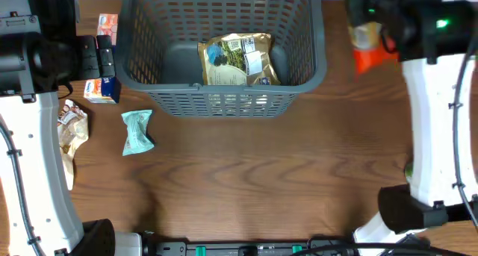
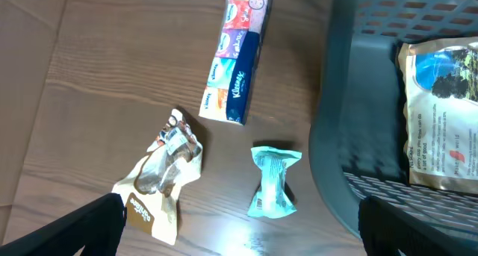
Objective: Pack container
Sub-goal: 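Carry the pasta packet into the basket and release it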
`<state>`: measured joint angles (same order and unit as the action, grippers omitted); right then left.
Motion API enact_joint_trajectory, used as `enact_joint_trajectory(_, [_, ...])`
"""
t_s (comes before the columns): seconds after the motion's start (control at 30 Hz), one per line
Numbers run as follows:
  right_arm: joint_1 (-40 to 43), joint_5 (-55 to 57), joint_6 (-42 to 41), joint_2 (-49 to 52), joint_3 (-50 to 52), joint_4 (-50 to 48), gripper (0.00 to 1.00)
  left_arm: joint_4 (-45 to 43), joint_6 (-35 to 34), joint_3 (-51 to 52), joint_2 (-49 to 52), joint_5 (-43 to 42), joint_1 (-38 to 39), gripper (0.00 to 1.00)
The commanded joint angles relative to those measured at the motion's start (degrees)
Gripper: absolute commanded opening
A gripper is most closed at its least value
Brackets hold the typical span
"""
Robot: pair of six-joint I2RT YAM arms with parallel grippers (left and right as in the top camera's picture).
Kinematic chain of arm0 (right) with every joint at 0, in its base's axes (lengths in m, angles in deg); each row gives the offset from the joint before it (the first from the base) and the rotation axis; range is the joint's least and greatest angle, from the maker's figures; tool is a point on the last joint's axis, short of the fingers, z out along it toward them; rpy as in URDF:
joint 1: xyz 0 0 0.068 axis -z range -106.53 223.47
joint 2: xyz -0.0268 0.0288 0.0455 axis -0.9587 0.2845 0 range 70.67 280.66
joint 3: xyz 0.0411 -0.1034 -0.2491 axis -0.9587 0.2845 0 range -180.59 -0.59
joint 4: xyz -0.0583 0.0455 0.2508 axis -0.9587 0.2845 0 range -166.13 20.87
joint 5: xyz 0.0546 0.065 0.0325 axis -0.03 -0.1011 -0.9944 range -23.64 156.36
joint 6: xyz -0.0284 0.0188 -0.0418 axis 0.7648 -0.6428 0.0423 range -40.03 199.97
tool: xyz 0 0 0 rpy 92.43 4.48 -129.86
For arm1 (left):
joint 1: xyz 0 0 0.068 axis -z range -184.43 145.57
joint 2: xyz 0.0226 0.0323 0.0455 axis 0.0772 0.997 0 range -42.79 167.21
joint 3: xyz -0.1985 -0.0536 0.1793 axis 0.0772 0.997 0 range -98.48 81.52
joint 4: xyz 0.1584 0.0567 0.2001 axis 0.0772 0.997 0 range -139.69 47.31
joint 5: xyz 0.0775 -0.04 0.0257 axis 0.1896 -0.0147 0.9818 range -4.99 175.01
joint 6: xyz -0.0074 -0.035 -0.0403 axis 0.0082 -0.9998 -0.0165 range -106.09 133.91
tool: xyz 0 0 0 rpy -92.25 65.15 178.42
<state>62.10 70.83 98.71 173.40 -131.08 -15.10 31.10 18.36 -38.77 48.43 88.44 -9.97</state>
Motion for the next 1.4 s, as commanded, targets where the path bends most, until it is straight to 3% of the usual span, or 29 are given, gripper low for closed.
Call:
enact_joint_trajectory(0.0, [-6.32,4.81,14.88,-1.77,-3.91,-6.08,0.01,0.2,-0.48,0.11,-0.55,0.26,-0.28,0.99])
enact_joint_trajectory(0.23, [-14.16,-1.55,24.44,-0.2,-3.96,-12.68,0.01,0.22,-0.5,0.11,-0.55,0.26,-0.28,0.99])
enact_joint_trajectory(0.4, [-17.31,-8.24,24.59,4.46,-3.96,-10.67,0.01,0.22,-0.5,0.11,-0.55,0.26,-0.28,0.99])
enact_joint_trajectory(0.93, [-21.0,-9.97,21.57,23.21,-3.96,-0.85,0.01,0.2,-0.48,0.11,-0.55,0.26,-0.28,0.99])
enact_joint_trajectory(0.97, [-21.0,-10.14,21.57,23.82,-3.96,-0.61,0.04,0.22,-0.48,0.11,-0.55,0.26,-0.28,0.99])
enact_joint_trajectory(1.0, [-21.0,-10.51,21.57,24.44,-3.96,-0.31,0.17,0.22,-0.48,0.11,-0.55,0.26,-0.28,0.99])
enact_joint_trajectory(1.13, [-21.0,-10.71,19.58,26.58,-3.96,0.74,0.85,0.24,-0.5,0.11,-0.55,0.26,-0.28,0.99])
enact_joint_trajectory(1.17, [-21.0,-10.73,18.49,26.62,-3.96,0.96,0.97,0.37,-0.48,0.11,-0.55,0.26,-0.28,0.99])
enact_joint_trajectory(1.37, [-21.03,-10.78,16.39,24.63,-4.87,1.09,0.99,0.63,-0.48,0.11,-0.55,0.26,-0.28,0.98])
